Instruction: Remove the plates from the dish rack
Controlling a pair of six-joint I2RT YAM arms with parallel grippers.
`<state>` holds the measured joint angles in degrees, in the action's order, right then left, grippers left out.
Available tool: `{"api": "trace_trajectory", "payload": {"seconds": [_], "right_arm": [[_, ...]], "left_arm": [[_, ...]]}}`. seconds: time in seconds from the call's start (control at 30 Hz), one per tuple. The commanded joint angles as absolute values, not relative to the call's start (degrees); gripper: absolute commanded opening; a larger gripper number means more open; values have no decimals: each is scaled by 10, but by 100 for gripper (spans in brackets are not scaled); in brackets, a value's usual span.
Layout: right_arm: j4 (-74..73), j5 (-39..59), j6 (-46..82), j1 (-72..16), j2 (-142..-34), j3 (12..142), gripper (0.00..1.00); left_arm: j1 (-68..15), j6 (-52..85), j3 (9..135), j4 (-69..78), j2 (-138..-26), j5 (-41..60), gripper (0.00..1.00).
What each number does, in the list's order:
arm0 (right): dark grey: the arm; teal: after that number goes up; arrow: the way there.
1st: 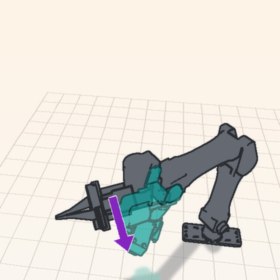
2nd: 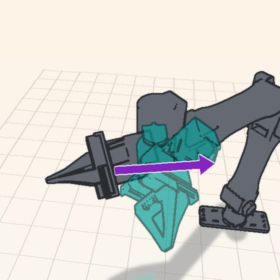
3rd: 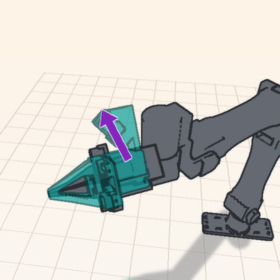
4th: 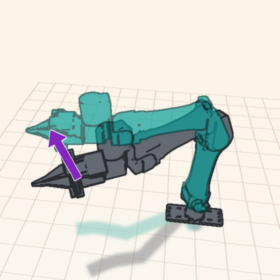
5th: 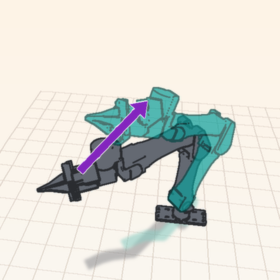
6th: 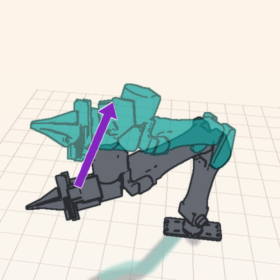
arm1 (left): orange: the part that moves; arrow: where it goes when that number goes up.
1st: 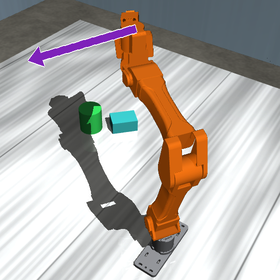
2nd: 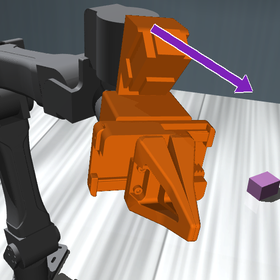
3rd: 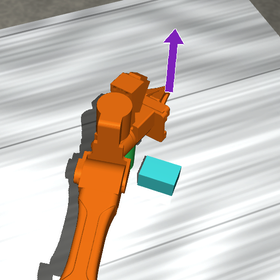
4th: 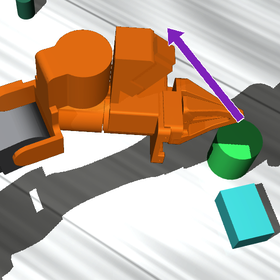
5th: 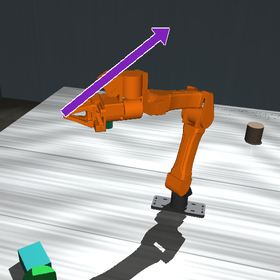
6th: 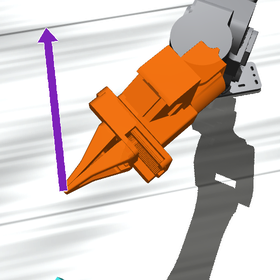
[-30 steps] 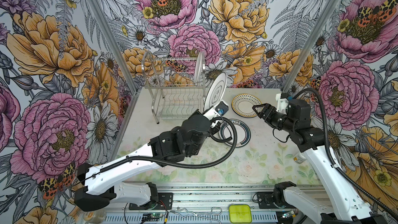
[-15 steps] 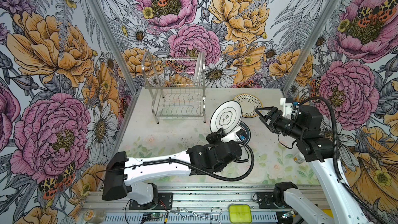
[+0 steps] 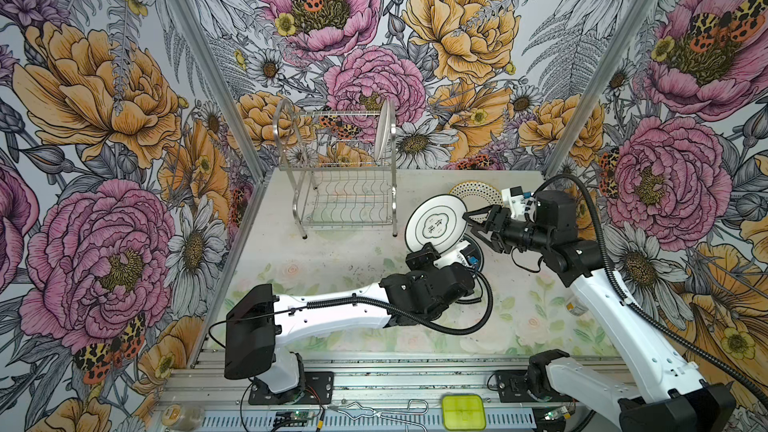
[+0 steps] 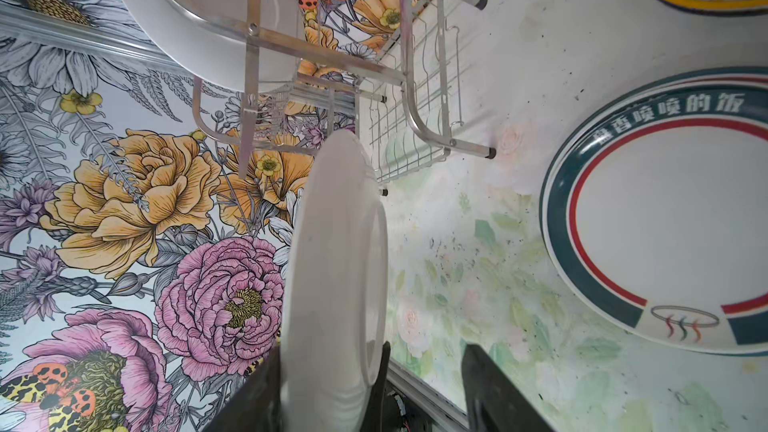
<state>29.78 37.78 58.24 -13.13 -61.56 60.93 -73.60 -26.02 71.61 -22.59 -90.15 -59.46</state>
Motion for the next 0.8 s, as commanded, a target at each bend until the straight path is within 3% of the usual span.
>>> {"api": "trace_trajectory", "payload": {"seconds": [0.0,0.3,0.5,0.63,0.77], "right_arm": [[283,364,568,-145,-623,628,65],[277,359,566,-155,-653,620,54],[274,330,553,-154,-653,611,35],[266,326,555,-151,-661,602,5],[263,326,552,-146,-671,594,0]], "left_arm": [[-732,-277,735,-172,-901,-593,0],[-722,-301,745,-138,-929,-568,0],[-717,-313,762,-127,-964,-559,0],[-717,-316,765,-113,-979,-554,0],[-712,-311,766,-110,-987,-549,4]]}}
